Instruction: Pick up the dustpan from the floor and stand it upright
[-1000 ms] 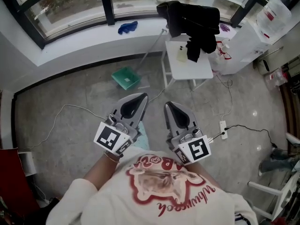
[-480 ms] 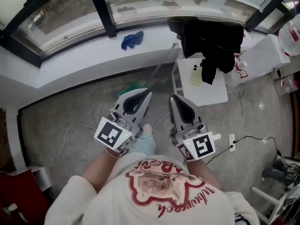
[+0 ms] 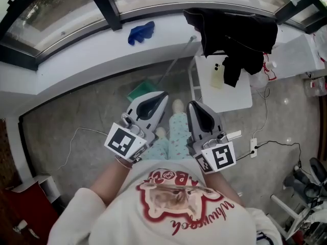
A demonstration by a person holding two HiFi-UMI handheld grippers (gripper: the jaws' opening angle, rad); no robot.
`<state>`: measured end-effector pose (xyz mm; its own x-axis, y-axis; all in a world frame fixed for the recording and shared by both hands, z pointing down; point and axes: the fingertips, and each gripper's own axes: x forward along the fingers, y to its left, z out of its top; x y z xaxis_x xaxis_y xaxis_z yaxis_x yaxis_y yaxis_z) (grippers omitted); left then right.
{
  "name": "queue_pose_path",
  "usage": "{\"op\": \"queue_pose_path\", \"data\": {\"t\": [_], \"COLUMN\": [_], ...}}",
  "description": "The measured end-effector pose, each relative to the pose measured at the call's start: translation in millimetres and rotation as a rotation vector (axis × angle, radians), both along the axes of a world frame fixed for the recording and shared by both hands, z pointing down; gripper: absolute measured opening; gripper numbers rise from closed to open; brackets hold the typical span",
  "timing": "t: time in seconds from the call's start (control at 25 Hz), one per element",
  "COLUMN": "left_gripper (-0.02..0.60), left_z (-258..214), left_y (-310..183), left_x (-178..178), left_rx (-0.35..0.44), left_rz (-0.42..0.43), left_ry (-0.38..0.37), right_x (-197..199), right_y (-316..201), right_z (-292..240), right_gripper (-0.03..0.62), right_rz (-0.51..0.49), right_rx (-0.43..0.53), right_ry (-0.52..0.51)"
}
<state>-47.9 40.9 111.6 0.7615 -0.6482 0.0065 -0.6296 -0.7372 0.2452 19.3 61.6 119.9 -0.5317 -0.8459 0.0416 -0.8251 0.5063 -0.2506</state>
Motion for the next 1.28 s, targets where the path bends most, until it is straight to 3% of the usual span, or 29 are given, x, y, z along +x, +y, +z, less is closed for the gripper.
{"op": "queue_pose_path", "data": {"t": [0.2,0.4,0.72,0.96,1.28], "left_gripper": [0.003,0.003,0.003,0.003,0.003], "left_z": [-0.1,-2.5,-0.5,22.0,97.1], "left_y": [-36.5,-108.3,-213.2,-239.3,-258.7], "left_x": [2.9,16.4,46.2,43.0,36.4], "left_rx": [0.015,0.022,0.036,-0.017,-0.110], "left_rz": [-0.041,-0.091,-0.177,-0.196,-0.161], "left_ry": [-0.015,-0.010,0.011,0.015,-0.008], "right_x": [3.6,20.1,34.8,29.6,7.1], "right_y": [-39.2,-120.2,-214.5,-244.7,-269.2], "right_z": [9.1,-2.4,22.1,49.2,134.0], "right_gripper": [0.028,0.028,0.028,0.028,0.028], "right_rz": [-0.046,-0.106,-0.211,-0.217,-0.229], "right_rx": [-0.003,0.035,-0.001,-0.044,-0.132], "right_ry": [-0.011,0.005,0.000,-0.011,0.021]}}
